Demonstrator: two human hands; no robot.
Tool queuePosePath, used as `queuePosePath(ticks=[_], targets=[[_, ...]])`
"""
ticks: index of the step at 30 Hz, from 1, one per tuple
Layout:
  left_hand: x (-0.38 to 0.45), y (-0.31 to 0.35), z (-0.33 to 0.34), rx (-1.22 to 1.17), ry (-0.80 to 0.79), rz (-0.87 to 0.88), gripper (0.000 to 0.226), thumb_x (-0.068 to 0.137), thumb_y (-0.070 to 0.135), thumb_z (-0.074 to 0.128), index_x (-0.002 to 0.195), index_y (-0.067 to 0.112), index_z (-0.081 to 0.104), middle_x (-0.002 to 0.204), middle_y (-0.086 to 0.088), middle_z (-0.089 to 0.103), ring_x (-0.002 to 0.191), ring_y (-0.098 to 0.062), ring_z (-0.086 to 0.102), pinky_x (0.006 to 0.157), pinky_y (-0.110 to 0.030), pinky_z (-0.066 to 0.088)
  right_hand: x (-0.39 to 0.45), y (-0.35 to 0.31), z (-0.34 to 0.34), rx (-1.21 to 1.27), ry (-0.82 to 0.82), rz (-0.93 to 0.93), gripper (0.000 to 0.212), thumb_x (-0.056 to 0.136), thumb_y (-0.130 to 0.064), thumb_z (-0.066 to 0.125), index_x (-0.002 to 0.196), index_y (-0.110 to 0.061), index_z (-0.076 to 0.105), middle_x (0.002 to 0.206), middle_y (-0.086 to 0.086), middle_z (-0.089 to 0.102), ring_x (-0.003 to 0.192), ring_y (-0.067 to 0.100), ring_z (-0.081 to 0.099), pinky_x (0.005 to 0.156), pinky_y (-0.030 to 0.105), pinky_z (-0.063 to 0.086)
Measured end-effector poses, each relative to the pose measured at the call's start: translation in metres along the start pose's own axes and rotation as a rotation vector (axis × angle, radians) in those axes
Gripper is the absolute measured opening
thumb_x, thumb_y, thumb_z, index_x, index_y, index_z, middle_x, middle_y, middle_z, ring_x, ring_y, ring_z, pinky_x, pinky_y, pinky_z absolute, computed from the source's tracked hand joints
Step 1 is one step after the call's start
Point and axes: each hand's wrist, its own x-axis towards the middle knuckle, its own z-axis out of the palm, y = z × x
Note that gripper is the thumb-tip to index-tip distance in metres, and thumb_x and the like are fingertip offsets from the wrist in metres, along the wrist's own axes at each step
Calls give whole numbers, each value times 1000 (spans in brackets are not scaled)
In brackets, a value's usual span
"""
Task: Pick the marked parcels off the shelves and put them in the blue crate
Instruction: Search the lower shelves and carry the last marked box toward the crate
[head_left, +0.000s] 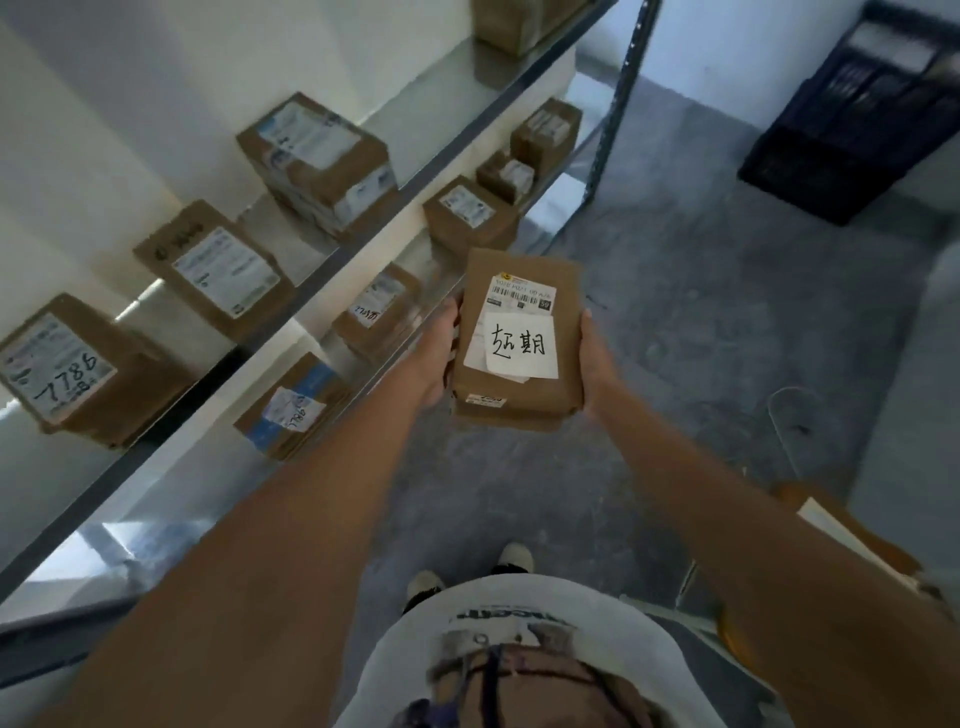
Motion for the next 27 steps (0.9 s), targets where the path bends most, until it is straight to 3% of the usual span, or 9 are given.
queuePosePath(ticks=[3,6,10,12,15,19,22,25,27], targets=[[19,22,46,71,-108,50,52,104,44,21,133,18,55,91,0,72,69,-13,72,52,-25,56,10,-26,-34,74,89,-1,58,100,-58,29,118,-17,66,107,10,72,95,25,69,93,43,53],[39,40,88,143,-170,38,55,105,43,14,121,19,60,102,-3,70,82,-12,67,56,-25,56,19,-51,-63,156,147,-8,54,102,-54,29,116,-16,65,100,8,72,94,25,68,92,42,54],[70,68,133,234,-255,40,61,104,46,11,126,14,59,103,-5,71,89,-13,65,53,-23,55,39,-80,-91,217,211,-32,59,99,-59,31,123,-18,65,112,9,72,103,28,69,97,47,52],[87,84,151,278,-304,54,61,104,48,13,123,15,61,96,0,72,85,-18,70,55,-24,57,50,-96,-102,245,229,-57,59,96,-63,34,120,-19,67,108,10,74,100,28,70,95,47,54],[111,105,181,326,-387,14,60,103,50,16,118,16,62,92,0,73,79,-13,70,51,-24,56,66,-120,-120,261,285,-77,53,97,-60,37,116,-20,67,103,10,74,95,27,71,90,44,56],[145,123,226,367,-429,-11,61,103,50,18,130,12,57,120,-16,65,108,-33,64,76,-33,55,89,-149,-153,321,285,-76,54,98,-59,37,121,-19,65,106,8,74,95,25,71,75,35,58],[163,135,266,349,-428,11,55,104,46,21,123,13,60,111,-15,68,105,-32,64,71,-33,55,105,-175,-181,349,304,-106,49,101,-54,35,119,-20,65,103,6,73,87,20,71,59,26,57],[187,148,312,362,-436,28,57,101,52,26,119,13,63,107,-12,70,105,-34,64,82,-39,56,126,-203,-215,342,350,-116,51,100,-56,36,119,-19,65,103,6,74,89,21,71,69,31,57],[200,156,341,363,-441,17,57,102,50,24,123,12,60,109,-14,70,100,-31,67,72,-35,59,138,-219,-237,346,360,-104,49,99,-56,36,115,-21,66,102,6,74,89,22,71,70,33,56]])
